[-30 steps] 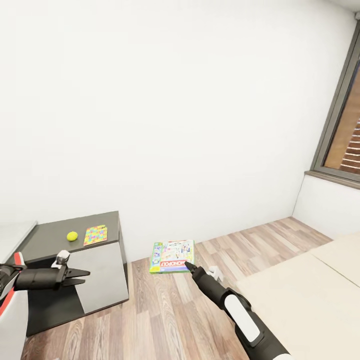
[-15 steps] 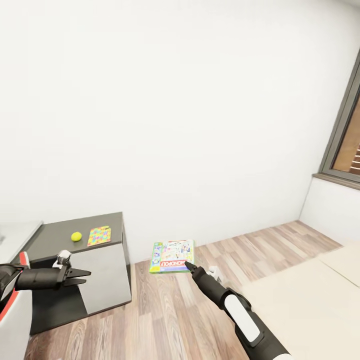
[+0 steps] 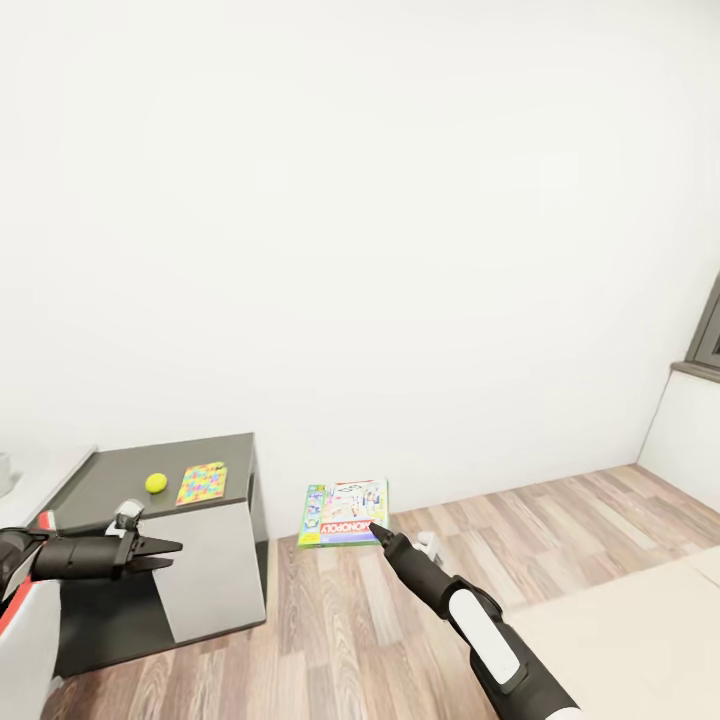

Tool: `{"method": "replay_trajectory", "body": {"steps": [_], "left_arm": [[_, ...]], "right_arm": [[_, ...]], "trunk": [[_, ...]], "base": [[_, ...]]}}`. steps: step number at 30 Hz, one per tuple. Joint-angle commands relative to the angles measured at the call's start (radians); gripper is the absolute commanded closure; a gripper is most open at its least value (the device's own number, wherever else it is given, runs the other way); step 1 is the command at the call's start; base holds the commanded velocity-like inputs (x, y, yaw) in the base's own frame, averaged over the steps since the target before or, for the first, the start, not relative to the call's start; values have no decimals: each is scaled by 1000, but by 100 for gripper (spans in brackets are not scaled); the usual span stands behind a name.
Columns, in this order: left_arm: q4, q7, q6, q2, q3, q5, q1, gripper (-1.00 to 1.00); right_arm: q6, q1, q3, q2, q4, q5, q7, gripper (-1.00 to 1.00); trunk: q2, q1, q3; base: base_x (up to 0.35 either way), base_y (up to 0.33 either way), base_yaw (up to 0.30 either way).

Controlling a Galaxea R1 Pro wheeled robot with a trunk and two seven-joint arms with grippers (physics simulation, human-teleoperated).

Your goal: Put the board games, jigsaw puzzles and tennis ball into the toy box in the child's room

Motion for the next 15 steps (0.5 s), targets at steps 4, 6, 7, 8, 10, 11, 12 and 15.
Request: {"method": "replay_trajectory", "body": {"steps": [4,6,7,8,10,11,12,15], "left_arm": [[-1,-6,11,-1,3,-9,0,-100],[-1,-6,11,-1,3,-9,0,-100],[-1,-6,11,-1,4,-9,-1,-100],[-1,-6,10,-1,4,-9,-1,-100],[-1,-6,10,-1,4,-9,-1,-100],[-1,-6,9,-1,5,-9,0,-100],[-1,-6,9,-1,5,-9,0,-100],[-1,-6,8,0,5,-9,0,-100]], "right_arm": [[4,0,0,0,0,-8,1,100],[3,0,1,0,-1,-8,1,100],[3,0,1,0,-1,-8,1,100],[3,0,1,0,-1,-8,1,100],[3,0,1,0,-1,-8,1,100],[2,0,1,0,-1,-8,1,100],[2,0,1,0,-1,-8,1,100],[3,0,0,0,-1,-8,1,100]], "trunk": [[-1,1,0],[-1,1,0],[-1,1,0],[-1,1,0],[-1,1,0],[-1,1,1],[-1,1,1],[-1,1,3]], "base": [[263,-151,5],[254,-91,1],[182,-46,5],[145,-36,13],[76,-19,81],[38,-10,159],[31,-8,176],[13,-3,214]]}}
